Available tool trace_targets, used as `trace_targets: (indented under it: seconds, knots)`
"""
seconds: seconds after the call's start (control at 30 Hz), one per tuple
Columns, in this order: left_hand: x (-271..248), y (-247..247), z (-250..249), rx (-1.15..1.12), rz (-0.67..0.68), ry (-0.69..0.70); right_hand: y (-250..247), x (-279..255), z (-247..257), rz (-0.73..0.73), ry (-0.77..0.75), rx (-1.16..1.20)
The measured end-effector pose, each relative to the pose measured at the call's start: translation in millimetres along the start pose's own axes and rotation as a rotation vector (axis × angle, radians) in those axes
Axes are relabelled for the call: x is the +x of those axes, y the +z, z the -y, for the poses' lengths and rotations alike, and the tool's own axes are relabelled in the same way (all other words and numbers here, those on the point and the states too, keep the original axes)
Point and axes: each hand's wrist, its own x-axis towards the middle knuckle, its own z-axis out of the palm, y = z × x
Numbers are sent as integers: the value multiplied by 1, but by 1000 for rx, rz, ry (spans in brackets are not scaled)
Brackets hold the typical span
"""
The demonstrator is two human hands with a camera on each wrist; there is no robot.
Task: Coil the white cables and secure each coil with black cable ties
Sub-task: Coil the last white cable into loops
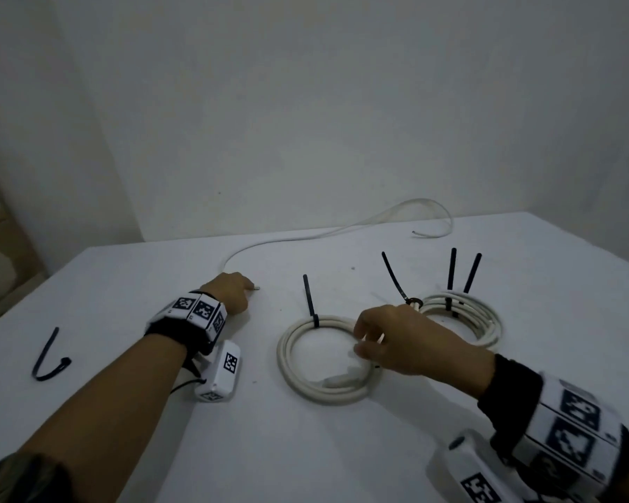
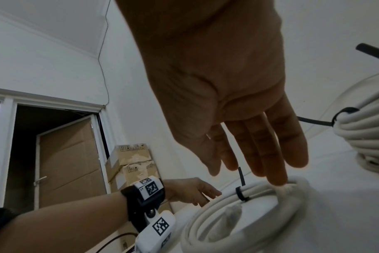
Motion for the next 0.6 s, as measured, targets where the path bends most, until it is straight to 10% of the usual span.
trace_targets:
  seconds: [0.43,0.6]
  knots:
    - [-26,-2,0,118,-45,48,-12,-22,6,157,-48,-73]
    - [-86,-52,-16,-295,-278,113,-17,-29,11,105,-124,0]
